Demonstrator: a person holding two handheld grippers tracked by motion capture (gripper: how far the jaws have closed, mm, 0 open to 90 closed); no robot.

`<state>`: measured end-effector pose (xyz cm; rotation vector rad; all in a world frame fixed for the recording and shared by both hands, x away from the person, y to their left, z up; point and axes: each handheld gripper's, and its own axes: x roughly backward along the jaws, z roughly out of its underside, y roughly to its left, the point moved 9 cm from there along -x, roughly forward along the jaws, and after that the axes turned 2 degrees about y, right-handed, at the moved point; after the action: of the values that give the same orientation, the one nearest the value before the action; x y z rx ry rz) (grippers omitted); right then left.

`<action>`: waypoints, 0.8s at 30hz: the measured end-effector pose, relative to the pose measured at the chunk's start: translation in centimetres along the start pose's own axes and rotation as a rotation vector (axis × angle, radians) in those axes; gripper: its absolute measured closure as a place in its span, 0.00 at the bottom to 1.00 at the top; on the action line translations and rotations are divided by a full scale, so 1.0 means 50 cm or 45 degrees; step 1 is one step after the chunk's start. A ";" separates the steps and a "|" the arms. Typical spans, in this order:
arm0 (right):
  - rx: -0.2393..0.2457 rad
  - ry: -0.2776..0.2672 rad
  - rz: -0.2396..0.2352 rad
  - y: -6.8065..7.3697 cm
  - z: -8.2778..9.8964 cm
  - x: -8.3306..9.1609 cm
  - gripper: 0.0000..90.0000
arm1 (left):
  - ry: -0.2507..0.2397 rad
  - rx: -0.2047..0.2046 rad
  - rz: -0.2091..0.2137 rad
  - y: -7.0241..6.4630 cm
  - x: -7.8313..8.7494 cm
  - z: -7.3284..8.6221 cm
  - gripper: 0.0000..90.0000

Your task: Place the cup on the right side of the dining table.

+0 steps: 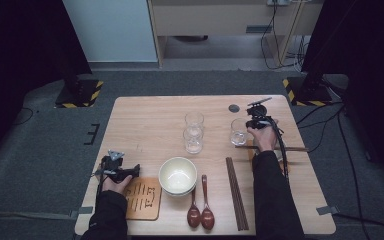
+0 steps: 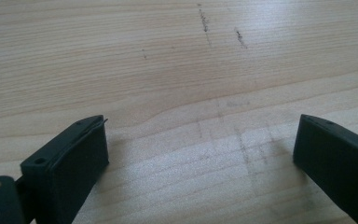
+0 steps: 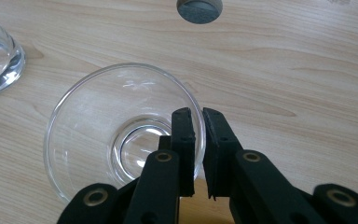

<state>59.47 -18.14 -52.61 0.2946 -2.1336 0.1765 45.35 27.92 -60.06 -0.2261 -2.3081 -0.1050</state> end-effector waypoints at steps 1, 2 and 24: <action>-0.012 -0.006 -0.009 0.001 -0.001 -0.001 0.93 | 0.000 0.000 0.000 0.000 0.000 0.000 0.02; -0.016 -0.007 -0.009 0.001 -0.002 -0.002 0.93 | 0.000 0.000 0.000 0.000 0.000 0.000 0.02; 0.040 -0.338 -0.067 0.010 -0.027 0.136 0.36 | 0.001 0.000 -0.001 0.000 0.000 0.000 0.02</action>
<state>56.86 -18.32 -46.19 0.4115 -2.3837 0.1467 45.35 27.92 -60.06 -0.2248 -2.3077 -0.1053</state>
